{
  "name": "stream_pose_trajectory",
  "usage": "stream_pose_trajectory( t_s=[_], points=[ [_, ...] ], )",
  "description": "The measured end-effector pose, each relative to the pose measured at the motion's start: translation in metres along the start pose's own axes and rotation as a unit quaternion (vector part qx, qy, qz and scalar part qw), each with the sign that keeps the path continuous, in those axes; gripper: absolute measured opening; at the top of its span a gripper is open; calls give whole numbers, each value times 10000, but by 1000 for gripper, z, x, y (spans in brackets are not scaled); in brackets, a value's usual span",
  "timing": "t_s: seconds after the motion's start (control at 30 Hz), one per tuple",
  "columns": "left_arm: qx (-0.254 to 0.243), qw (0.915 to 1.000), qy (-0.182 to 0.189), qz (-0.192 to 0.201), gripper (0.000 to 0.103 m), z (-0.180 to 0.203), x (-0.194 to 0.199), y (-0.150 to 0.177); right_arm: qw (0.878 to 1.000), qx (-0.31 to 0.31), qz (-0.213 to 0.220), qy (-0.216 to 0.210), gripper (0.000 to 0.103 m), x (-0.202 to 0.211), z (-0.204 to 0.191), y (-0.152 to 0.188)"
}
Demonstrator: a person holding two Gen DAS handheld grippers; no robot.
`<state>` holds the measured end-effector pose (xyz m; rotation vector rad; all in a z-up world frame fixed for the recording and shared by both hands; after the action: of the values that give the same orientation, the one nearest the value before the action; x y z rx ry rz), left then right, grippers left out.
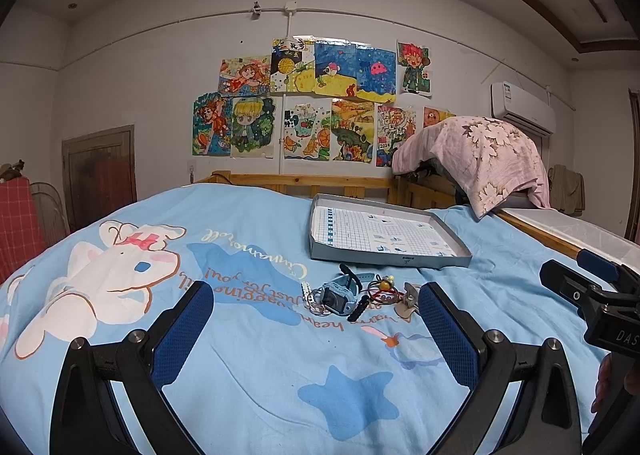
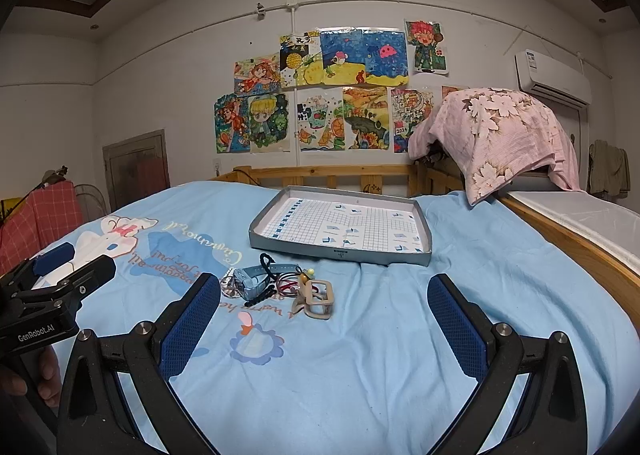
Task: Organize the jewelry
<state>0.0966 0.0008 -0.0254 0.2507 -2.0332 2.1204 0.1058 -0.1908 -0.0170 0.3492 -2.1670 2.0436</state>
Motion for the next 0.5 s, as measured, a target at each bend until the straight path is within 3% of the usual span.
stream_pose_trajectory(
  t_s=[0.5],
  points=[
    [-2,10000,1,0,103,0,0,0,10000,-36,14,-57,102,2,-2,1]
  ],
)
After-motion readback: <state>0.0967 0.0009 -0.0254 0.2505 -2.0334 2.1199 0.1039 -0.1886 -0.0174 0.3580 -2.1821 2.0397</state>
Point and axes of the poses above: each gripper's, at about its wrist camera, not at the fingertips, and x roughly against the way its jaws point, z to its right, y to its underside, the point moved 10 cm from there along -x, roughly the way its jaws point, and after that the axes turned 1 degree about y, right-handed, at the moved point
